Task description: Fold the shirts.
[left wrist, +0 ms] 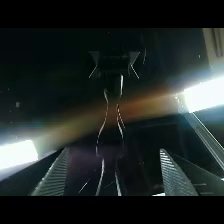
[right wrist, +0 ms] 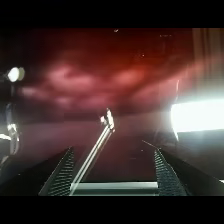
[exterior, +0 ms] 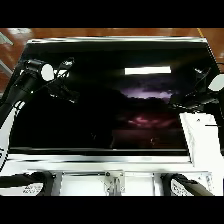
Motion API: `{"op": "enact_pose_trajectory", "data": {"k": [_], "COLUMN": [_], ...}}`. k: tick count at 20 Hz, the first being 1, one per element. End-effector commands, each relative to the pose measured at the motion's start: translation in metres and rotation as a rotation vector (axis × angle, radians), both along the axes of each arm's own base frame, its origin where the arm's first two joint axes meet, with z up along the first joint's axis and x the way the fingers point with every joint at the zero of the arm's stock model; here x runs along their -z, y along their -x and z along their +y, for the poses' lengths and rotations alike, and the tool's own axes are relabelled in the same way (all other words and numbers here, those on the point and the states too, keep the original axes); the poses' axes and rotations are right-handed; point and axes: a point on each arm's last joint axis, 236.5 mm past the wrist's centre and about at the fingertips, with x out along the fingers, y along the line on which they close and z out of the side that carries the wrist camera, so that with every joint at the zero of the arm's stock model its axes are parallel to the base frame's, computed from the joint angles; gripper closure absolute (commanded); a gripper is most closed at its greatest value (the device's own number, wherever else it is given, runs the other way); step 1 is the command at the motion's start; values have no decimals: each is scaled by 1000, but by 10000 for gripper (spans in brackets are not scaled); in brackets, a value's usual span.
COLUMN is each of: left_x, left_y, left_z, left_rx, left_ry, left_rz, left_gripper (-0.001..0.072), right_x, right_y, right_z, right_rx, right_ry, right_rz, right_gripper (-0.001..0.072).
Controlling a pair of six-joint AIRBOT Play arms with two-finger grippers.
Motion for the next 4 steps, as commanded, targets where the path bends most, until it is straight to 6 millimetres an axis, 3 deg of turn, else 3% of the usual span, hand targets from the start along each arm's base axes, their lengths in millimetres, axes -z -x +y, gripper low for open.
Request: {"op": "enact_pose_trajectory", "data": {"k": [1,4], "left_x": [0,0], "left_y": [0,0], "left_z": [1,1], "left_rx": [-1,-1], "left_ry": [-3,-3], "left_rz": [0,0], "left_gripper": [58,57], "right_x": [1,1], "right_y": [1,1], "right_z": [1,1], "right_rx": [-3,-3], "right_ry": [0,0], "right_rz": [4,4], "right_gripper": [79,79]}}
